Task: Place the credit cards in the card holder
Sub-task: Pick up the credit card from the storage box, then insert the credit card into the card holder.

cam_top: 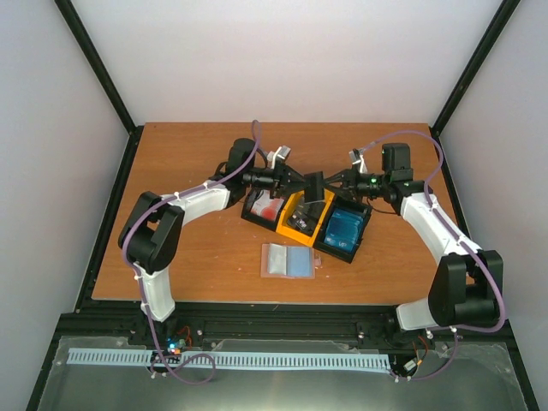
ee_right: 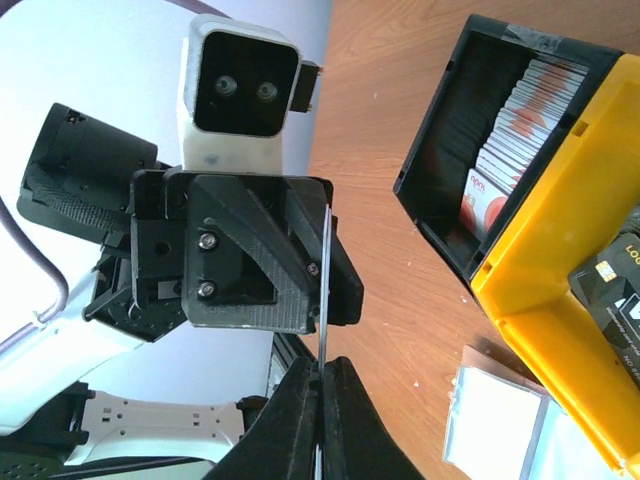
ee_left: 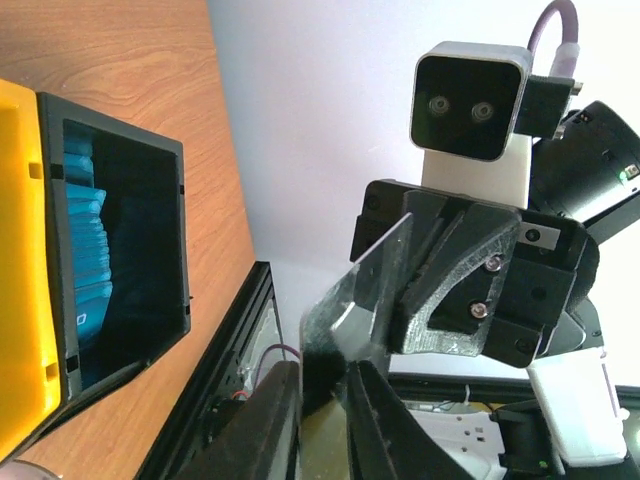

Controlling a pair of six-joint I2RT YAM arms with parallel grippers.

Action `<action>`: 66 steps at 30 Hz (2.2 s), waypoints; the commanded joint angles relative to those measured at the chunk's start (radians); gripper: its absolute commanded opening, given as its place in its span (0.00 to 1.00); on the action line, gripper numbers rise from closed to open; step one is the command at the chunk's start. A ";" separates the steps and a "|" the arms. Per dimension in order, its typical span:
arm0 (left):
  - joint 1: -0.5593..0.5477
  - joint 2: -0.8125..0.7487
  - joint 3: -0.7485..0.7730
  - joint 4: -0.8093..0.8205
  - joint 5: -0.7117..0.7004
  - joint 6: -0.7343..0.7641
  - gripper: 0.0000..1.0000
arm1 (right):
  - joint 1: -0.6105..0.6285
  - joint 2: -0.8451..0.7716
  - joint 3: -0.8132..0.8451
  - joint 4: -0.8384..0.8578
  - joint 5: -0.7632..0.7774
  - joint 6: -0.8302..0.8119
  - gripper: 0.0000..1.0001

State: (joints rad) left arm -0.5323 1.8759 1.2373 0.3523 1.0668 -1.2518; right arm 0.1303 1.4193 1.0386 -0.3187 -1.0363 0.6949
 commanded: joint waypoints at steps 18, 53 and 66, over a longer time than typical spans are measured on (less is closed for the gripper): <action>0.021 -0.091 0.083 0.152 0.104 -0.089 0.00 | -0.035 -0.211 -0.081 0.299 -0.041 0.172 0.28; 0.027 -0.095 0.119 0.470 0.130 -0.385 0.01 | 0.012 -0.138 0.043 0.074 -0.069 0.039 0.20; 0.026 -0.096 0.129 0.413 0.124 -0.345 0.01 | 0.077 -0.087 0.101 0.108 -0.107 0.058 0.23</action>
State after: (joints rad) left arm -0.4965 1.7962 1.3029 0.7448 1.2015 -1.6173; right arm 0.1726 1.3113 1.1309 -0.2283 -1.1149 0.7357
